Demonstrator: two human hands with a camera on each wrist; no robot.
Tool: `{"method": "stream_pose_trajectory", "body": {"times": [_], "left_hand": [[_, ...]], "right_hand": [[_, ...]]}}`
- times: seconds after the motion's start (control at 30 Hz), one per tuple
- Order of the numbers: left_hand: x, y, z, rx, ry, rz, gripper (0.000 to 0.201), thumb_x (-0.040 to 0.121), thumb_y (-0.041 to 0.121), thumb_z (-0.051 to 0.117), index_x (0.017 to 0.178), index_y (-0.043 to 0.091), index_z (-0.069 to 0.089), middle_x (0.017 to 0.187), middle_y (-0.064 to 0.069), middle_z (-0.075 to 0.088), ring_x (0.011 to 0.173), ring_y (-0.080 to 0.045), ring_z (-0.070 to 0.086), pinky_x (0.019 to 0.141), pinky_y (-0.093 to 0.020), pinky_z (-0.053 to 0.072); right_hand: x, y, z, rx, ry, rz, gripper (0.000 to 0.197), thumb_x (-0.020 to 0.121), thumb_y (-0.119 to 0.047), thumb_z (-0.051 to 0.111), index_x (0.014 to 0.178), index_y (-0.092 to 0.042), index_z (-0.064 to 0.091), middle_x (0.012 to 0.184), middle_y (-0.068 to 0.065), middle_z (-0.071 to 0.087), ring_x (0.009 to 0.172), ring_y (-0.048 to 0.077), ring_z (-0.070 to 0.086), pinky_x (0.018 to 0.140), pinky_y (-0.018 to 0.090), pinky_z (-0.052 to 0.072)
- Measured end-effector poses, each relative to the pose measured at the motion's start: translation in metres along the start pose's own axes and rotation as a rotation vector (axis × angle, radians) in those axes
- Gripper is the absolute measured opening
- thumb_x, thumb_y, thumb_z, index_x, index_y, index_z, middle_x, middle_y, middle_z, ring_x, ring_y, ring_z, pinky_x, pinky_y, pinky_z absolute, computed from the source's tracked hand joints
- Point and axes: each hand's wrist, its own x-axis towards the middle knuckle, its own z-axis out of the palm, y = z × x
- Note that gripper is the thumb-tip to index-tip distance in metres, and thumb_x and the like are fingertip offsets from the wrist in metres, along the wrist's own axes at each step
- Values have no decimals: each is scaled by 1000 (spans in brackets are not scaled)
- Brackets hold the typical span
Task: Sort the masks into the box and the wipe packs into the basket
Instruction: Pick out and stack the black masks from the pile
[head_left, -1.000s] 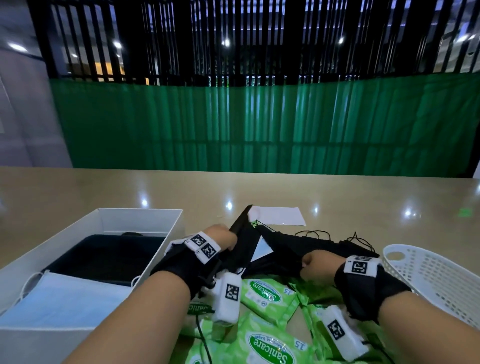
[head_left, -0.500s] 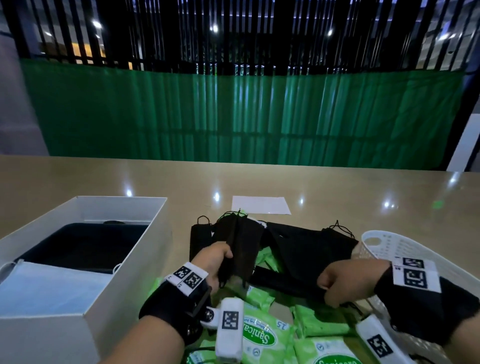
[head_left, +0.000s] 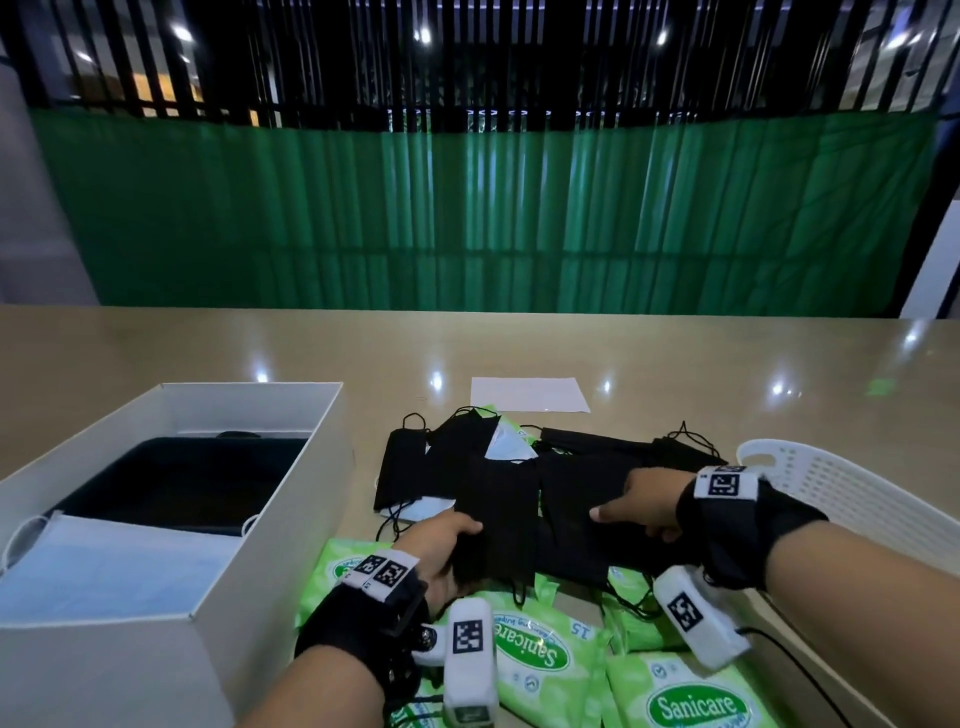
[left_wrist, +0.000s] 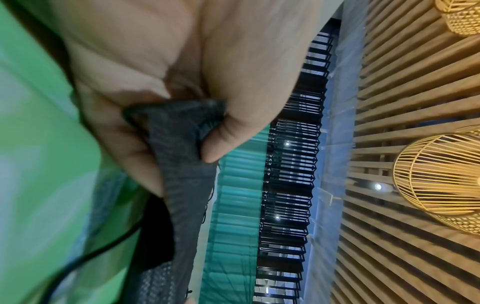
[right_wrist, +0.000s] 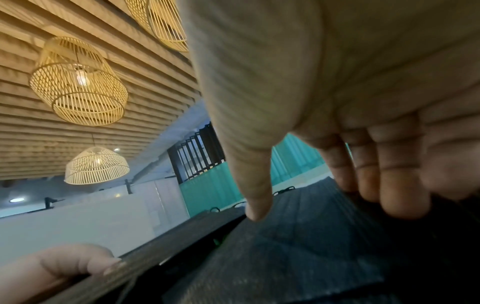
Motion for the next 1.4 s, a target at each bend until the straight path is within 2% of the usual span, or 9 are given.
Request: {"method": "stream_pose_trajectory", "body": {"times": [0.2, 0.33, 0.47, 0.7, 0.8, 1.0, 1.23, 1.3, 1.4], "left_hand": [[0, 0, 0, -79, -57, 30, 31, 91, -5, 34, 101, 6, 61, 91, -19, 67, 77, -33, 63, 53, -37, 57], [-1, 0, -1, -70, -91, 39, 34, 90, -6, 33, 103, 7, 60, 89, -18, 67, 77, -33, 63, 53, -36, 57], [-4, 2, -4, -41, -106, -29, 20, 90, 5, 46, 100, -2, 62, 82, -21, 69, 70, -32, 66, 61, -37, 56], [-3, 2, -7, -90, -188, -56, 23, 92, 9, 46, 91, -7, 63, 71, -21, 70, 54, -30, 68, 45, -36, 55], [0, 0, -7, -71, -159, -44, 24, 93, 4, 41, 87, -8, 61, 65, -21, 68, 50, -30, 67, 41, -36, 54], [7, -3, -10, -72, -130, -17, 22, 93, 2, 40, 94, -8, 60, 70, -22, 68, 53, -31, 68, 43, -37, 55], [10, -3, -12, -50, -124, -34, 23, 93, 4, 41, 93, -8, 61, 73, -22, 69, 56, -31, 68, 46, -38, 56], [11, -3, -12, -48, -126, -35, 23, 94, 4, 41, 95, -8, 60, 74, -23, 69, 57, -32, 68, 47, -40, 57], [11, -2, -12, -40, -125, -33, 23, 94, 4, 42, 102, -8, 59, 75, -23, 69, 56, -32, 69, 46, -40, 56]], "right_hand": [[7, -4, 9, -121, 82, 39, 68, 80, -50, 68, 127, -4, 50, 123, 9, 60, 110, 24, 59, 88, 28, 49], [2, -2, 7, -148, 41, 31, 52, 84, -44, 66, 118, -6, 57, 117, 6, 63, 101, 20, 61, 75, 24, 46], [1, 8, 7, 4, 50, -42, 18, 85, -23, 66, 72, -15, 55, 72, 0, 57, 62, 13, 54, 52, 19, 42], [-3, 38, -16, 477, 243, -19, 29, 75, -6, 73, 65, -16, 47, 67, 6, 52, 70, 23, 51, 65, 31, 42], [-2, 46, -18, 340, 163, 69, 28, 77, -20, 74, 63, -14, 52, 67, 6, 54, 66, 22, 53, 64, 26, 42], [-5, 38, 1, -60, 56, 114, 38, 85, -47, 62, 100, -13, 62, 87, -2, 59, 84, 17, 56, 67, 21, 41], [-15, 31, 1, -108, 90, 46, 30, 94, -29, 52, 68, -20, 40, 80, -5, 44, 91, 14, 42, 53, 14, 30], [-15, 33, 0, -131, 71, 43, 16, 95, -27, 50, 84, -16, 53, 98, 2, 51, 92, 15, 44, 65, 19, 37], [-14, 36, 5, -112, 51, 114, 33, 91, -30, 53, 114, -8, 61, 110, 9, 59, 93, 21, 54, 69, 21, 38]]}}
